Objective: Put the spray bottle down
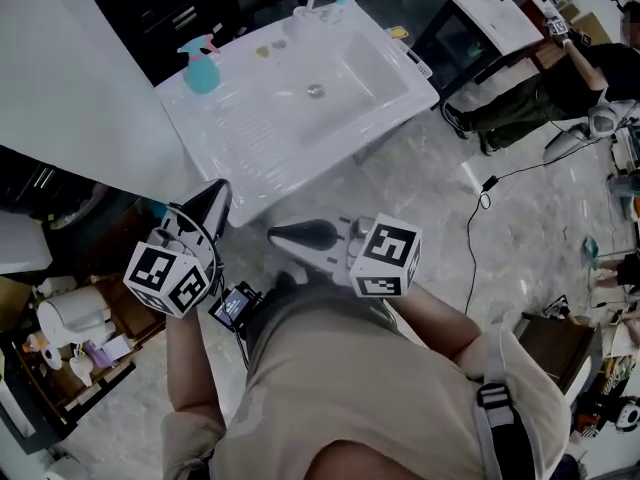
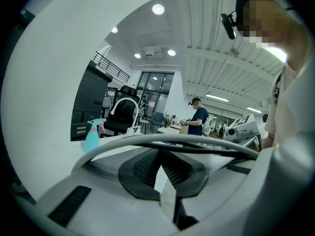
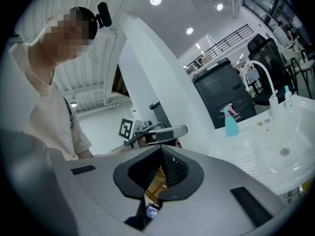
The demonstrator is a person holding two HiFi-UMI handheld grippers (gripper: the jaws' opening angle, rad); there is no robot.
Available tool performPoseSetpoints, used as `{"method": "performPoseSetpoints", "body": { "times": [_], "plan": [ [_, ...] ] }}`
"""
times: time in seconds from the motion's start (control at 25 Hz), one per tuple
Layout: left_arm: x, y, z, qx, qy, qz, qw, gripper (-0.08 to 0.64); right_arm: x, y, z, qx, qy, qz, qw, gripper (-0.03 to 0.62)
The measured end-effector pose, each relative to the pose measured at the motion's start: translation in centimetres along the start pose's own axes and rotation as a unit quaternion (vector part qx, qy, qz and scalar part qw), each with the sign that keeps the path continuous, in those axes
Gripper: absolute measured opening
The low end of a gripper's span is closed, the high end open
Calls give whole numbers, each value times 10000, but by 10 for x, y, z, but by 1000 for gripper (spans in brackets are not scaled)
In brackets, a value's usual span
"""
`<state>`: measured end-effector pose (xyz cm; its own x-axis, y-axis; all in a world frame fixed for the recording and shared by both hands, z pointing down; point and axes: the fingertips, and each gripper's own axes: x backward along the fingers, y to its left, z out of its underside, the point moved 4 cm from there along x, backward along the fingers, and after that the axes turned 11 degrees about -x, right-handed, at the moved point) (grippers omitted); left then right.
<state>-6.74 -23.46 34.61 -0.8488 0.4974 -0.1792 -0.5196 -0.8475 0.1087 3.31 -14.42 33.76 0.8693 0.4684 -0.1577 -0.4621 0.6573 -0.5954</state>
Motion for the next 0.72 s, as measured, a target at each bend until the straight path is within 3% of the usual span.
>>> {"method": "performPoseSetpoints", "body": {
  "times": [0.12, 0.32, 0.72],
  "plan": [
    [7, -14, -1, -179, 57, -4, 9998, 9, 8, 9, 6, 4, -47, 6, 10000, 20],
    [15, -33, -3, 36, 44, -68, 10000, 9, 32, 25, 10, -40, -162, -59, 9998, 20],
    [50, -51, -16, 309, -377, 651, 9967, 9, 31, 43, 25, -116, -144, 153, 9997, 20]
  ]
}}
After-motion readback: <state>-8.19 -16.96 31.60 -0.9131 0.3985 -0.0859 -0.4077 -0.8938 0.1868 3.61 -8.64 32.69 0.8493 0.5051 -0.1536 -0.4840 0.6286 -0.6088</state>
